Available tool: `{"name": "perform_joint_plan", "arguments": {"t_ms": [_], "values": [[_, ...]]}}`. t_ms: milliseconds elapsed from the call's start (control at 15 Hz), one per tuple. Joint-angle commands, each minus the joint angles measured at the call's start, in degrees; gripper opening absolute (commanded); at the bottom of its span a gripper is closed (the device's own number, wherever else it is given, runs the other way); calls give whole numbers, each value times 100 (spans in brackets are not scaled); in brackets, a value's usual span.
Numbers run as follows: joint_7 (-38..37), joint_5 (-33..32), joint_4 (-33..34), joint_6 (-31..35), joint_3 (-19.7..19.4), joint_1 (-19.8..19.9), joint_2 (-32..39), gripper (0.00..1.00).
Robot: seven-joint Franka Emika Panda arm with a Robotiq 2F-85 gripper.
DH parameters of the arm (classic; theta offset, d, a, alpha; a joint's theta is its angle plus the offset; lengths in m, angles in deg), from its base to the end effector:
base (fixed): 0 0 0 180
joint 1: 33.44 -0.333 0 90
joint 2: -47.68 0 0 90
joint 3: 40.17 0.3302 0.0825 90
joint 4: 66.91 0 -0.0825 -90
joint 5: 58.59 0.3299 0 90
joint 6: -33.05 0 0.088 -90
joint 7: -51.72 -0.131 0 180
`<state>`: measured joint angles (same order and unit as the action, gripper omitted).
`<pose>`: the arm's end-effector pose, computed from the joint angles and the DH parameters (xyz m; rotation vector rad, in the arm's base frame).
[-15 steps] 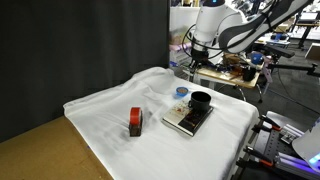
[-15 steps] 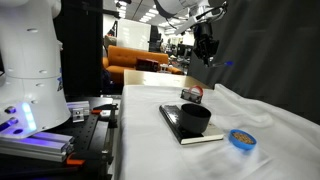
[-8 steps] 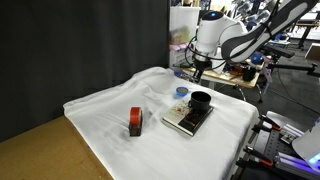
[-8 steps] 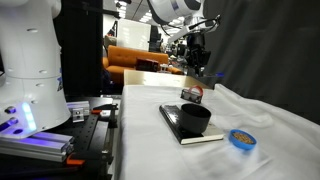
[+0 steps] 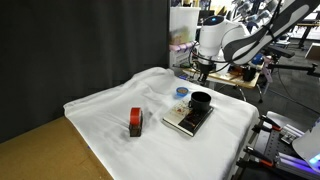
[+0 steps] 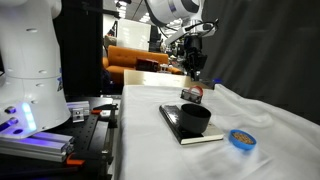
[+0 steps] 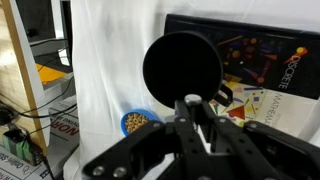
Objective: Pick up the pen from on top of the book and put it in the black cup.
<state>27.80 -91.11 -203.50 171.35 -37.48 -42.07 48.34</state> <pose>0.4569 0.0797 0.3489 2.7661 0.2852 0.1850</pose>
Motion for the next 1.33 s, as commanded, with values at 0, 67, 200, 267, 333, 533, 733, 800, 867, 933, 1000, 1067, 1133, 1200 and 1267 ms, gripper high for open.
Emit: {"name": "perform_joint_plan", "arguments": {"t_ms": [0, 67, 200, 267, 333, 533, 733, 800, 867, 933, 1000, 1067, 1133, 1200, 1267], "values": [[103, 246, -140, -244, 136, 85, -274, 4], [100, 281, -146, -297, 155, 82, -332, 4], [133, 378, -155, -385, 212, 78, -492, 4], [166, 461, -158, -455, 247, 75, -588, 4], [218, 549, -162, -541, 287, 73, -681, 4], [559, 982, -260, -994, 442, 21, -1059, 4], [918, 1416, -381, -1585, 587, -30, -1404, 4], [996, 1511, -412, -1774, 629, -39, -1495, 4], [1104, 1600, -428, -1949, 655, -44, -1563, 4], [1158, 1657, -442, -2105, 684, -50, -1621, 4], [1211, 1698, -447, -2228, 695, -51, -1661, 4], [1242, 1714, -435, -2329, 705, -42, -1678, 4], [1235, 1693, -425, -2409, 720, -30, -1681, 4], [1080, 1607, -410, -2240, 747, -5, -1601, 17], [1092, 1607, -410, -2286, 748, -6, -1607, 17]]}}
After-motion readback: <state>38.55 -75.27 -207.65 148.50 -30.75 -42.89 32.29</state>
